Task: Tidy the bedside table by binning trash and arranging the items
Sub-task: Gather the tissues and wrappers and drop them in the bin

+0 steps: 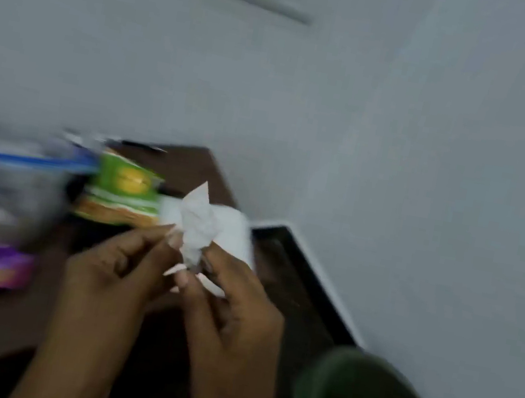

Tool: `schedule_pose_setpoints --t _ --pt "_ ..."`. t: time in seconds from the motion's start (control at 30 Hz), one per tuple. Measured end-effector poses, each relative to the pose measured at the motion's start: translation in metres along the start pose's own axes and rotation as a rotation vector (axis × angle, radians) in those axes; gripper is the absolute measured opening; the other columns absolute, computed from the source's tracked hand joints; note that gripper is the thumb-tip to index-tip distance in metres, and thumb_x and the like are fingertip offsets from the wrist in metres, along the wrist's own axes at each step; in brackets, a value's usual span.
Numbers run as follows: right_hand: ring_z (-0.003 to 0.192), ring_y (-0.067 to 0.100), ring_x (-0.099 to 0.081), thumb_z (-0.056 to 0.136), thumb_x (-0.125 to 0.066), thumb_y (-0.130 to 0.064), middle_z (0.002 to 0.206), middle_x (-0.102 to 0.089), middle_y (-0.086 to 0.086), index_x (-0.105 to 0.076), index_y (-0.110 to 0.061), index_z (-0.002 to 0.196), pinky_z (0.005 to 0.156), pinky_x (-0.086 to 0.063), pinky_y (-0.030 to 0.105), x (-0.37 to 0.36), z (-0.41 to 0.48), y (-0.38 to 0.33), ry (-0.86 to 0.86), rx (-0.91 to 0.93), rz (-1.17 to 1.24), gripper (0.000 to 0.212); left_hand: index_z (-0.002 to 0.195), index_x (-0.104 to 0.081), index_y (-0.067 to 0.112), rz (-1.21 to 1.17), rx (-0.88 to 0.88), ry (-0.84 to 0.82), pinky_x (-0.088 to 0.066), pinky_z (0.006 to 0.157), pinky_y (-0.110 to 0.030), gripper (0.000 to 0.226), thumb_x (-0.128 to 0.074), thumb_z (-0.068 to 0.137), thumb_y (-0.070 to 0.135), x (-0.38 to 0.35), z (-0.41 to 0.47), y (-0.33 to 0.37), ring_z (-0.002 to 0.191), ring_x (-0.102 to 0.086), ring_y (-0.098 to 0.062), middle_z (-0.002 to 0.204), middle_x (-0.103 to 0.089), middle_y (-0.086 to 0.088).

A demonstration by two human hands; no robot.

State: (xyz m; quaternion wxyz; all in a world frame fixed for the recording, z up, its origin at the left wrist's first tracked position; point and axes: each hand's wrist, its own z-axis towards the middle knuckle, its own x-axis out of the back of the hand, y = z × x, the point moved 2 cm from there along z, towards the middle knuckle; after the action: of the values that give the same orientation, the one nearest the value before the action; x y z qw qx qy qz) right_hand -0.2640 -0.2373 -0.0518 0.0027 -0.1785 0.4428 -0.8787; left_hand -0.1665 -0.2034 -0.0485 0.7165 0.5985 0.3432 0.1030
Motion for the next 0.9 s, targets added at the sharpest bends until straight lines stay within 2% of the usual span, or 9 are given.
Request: schedule_pose_setpoints --t 0.13,0.23,0.33,0.43,0.5,0.57,0.7,0.8,0.9 --pt "0.087 -0.015 -0.057 0.082 -0.061 -0.029 0.09 -0.061 -0.019 -0.062 -0.026 0.099 0.079 -0.044 0.004 0.112 -0.049 0.062 0.279 -0.126 -0.354 0.018 0.084 -0.076 0.022 0.137 0.205 -0.349 -0.052 0.089 -0.05 0.019 -0.059 0.087 0.013 -0.101 -0.042 -0.073 0.088 -0.07 -0.029 0.081 -0.076 -0.007" --pt "0.076 -0.011 -0.06 0.074 -0.057 -0.046 0.083 -0.068 -0.011 -0.06 -0.029 0.098 0.071 -0.044 0.005 0.183 -0.092 0.104 0.429 -0.382 -0.426 0.029 0.066 -0.075 0.032 0.293 0.249 -0.493 -0.058 0.073 -0.039 0.032 -0.06 0.087 0.012 -0.161 -0.088 -0.127 0.071 -0.071 -0.015 0.067 -0.075 0.003" --pt "0.076 -0.015 -0.057 0.076 -0.056 -0.047 0.086 -0.07 -0.003 -0.067 -0.027 0.096 0.065 -0.039 -0.001 0.23 -0.132 0.136 0.378 -0.645 -0.493 0.031 0.061 -0.072 0.037 0.429 0.324 -0.643 -0.055 0.068 -0.035 0.046 -0.053 0.091 0.007 -0.202 -0.124 -0.176 0.07 -0.07 -0.013 0.065 -0.073 0.004" --pt "0.086 -0.006 -0.057 0.088 -0.06 -0.029 0.1 -0.063 -0.007 -0.062 -0.025 0.116 0.069 -0.035 0.001 0.257 -0.154 0.154 0.24 -0.765 -0.653 0.029 0.109 -0.066 0.022 0.619 0.328 -0.758 -0.045 0.089 -0.025 0.028 -0.047 0.094 0.008 -0.217 -0.141 -0.209 0.111 -0.06 -0.021 0.102 -0.067 0.005" --pt "0.105 0.004 -0.056 0.089 -0.058 -0.033 0.122 -0.058 -0.007 -0.053 -0.033 0.127 0.079 -0.034 0.006 0.267 -0.164 0.165 0.197 -0.789 -0.691 0.039 0.136 -0.044 0.009 0.716 0.34 -0.673 -0.035 0.103 -0.023 0.042 -0.048 0.094 0.01 -0.207 -0.136 -0.218 0.128 -0.045 -0.02 0.136 -0.051 -0.005" --pt "0.108 0.008 -0.059 0.086 -0.063 -0.032 0.124 -0.059 -0.006 -0.055 -0.032 0.126 0.089 -0.04 0.014 0.267 -0.163 0.165 0.143 -0.801 -0.779 0.041 0.138 -0.042 0.01 0.758 0.336 -0.591 -0.031 0.106 -0.025 0.047 -0.053 0.092 0.012 -0.191 -0.122 -0.211 0.131 -0.042 -0.021 0.144 -0.043 -0.008" --pt "0.072 0.01 -0.068 0.062 -0.08 -0.012 0.083 -0.071 -0.002 -0.074 -0.024 0.087 0.074 -0.049 0.02 0.24 -0.151 0.177 0.19 -0.618 -0.716 0.028 0.126 -0.057 0.015 0.716 0.191 -0.439 -0.038 0.096 -0.012 0.043 -0.066 0.084 0.014 -0.145 -0.082 -0.155 0.113 -0.057 -0.003 0.128 -0.059 0.0" --pt "0.068 0.022 -0.068 0.04 -0.068 0.019 0.104 -0.068 0.016 -0.07 -0.039 0.098 0.094 -0.045 0.026 0.159 -0.121 0.178 0.155 -0.449 -0.516 0.082 0.112 -0.066 0.024 0.636 0.008 -0.197 -0.037 0.075 0.005 0.033 -0.07 0.081 0.013 -0.074 -0.057 -0.092 0.086 -0.054 0.026 0.109 -0.065 0.012" --pt "0.074 0.004 -0.062 0.073 -0.067 -0.026 0.082 -0.07 -0.004 -0.074 -0.021 0.085 0.074 -0.048 0.018 0.056 -0.061 0.069 0.097 -0.012 -0.411 0.015 0.109 -0.067 0.026 0.84 -0.259 0.075 -0.031 0.082 0.006 0.03 -0.068 0.082 0.012 0.016 -0.041 -0.027 0.096 -0.049 0.025 0.105 -0.061 0.021"
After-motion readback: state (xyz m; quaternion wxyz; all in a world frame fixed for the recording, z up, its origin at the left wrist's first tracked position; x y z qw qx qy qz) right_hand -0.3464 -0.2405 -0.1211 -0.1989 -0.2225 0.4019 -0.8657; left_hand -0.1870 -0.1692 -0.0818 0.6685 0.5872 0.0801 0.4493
